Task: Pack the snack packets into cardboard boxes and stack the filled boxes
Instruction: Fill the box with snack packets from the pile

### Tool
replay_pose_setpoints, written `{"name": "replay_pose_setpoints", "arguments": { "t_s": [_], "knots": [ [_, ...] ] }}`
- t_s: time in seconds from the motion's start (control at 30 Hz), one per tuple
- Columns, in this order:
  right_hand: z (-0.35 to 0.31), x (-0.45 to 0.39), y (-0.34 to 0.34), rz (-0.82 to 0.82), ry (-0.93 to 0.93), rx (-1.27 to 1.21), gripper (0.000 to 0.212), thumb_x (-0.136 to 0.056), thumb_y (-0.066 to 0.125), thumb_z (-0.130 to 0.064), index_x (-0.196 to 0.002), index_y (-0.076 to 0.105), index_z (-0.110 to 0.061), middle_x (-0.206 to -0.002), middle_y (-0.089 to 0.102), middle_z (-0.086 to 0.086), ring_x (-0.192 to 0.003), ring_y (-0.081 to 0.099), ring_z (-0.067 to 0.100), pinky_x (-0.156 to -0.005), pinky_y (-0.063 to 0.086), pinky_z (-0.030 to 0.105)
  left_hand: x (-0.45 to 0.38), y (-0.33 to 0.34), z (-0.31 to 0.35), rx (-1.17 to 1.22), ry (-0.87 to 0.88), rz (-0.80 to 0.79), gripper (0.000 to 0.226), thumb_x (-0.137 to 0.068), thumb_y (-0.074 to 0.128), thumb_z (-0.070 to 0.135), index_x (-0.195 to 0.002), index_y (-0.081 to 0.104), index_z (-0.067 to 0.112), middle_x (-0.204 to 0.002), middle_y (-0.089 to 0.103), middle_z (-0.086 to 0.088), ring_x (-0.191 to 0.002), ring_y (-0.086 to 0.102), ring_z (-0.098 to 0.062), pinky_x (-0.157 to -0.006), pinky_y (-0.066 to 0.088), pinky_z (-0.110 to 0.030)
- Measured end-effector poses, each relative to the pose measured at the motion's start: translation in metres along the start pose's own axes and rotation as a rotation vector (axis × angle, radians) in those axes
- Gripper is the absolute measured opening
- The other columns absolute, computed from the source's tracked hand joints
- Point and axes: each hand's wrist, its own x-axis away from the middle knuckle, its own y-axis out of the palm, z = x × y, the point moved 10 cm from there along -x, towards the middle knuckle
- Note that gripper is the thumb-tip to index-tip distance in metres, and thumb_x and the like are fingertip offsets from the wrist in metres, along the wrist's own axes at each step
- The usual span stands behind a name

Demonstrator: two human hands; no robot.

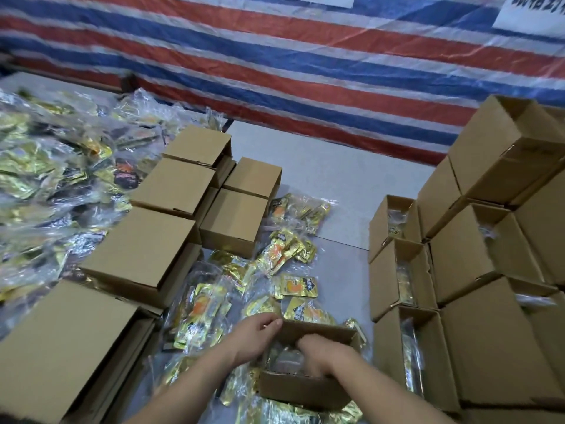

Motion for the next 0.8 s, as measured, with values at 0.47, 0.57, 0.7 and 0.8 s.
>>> {"name": "replay_pose_setpoints", "arguments": {
  "t_s": [0.47,0.57,0.7,0.8],
  "knots": [
    [0.011,0.017,0.032,-0.218,0.009,0.01,0.044,-0.106,0.037,-0.029,-0.128,0.059,0.002,-0.136,0.057,0.021,-0.119,0.058,0.033,-0.098,0.044,0.037,0.001,0.009,-0.001,0.045,0.042,-0.037,0.02,-0.104,0.044,0.041,-0.097,0.063,0.036,-0.086,0.065,0.006,-0.076,0.057,-0.009,-0.069,0.045,-0.025],
    [0.013,0.018,0.02,-0.139,0.035,-0.047,0.034,-0.1,0.042,-0.028,-0.099,0.067,-0.006,-0.111,0.066,0.017,-0.09,0.061,0.028,-0.077,0.043,0.031,0.0,0.008,-0.002,0.018,0.051,-0.05,0.022,-0.104,0.043,0.043,-0.1,0.063,0.037,-0.091,0.067,0.004,-0.079,0.058,-0.008,-0.075,0.047,-0.027],
    [0.015,0.024,-0.018,0.07,0.02,-0.337,0.036,-0.099,0.048,-0.034,-0.07,0.061,-0.019,-0.072,0.066,0.0,-0.064,0.063,0.017,-0.063,0.052,0.029,-0.002,0.008,0.005,0.007,0.057,-0.066,0.026,-0.104,0.042,0.044,-0.104,0.065,0.033,-0.097,0.07,-0.005,-0.08,0.062,-0.015,-0.078,0.051,-0.032],
    [0.007,0.02,-0.009,0.027,0.021,-0.276,0.034,-0.103,0.04,-0.035,-0.084,0.063,-0.017,-0.085,0.066,0.002,-0.08,0.063,0.021,-0.067,0.047,0.026,-0.003,0.009,0.011,-0.014,0.061,-0.083,0.03,-0.105,0.041,0.042,-0.111,0.066,0.026,-0.102,0.07,0.001,-0.096,0.064,-0.016,-0.091,0.05,-0.036]
  ]
}}
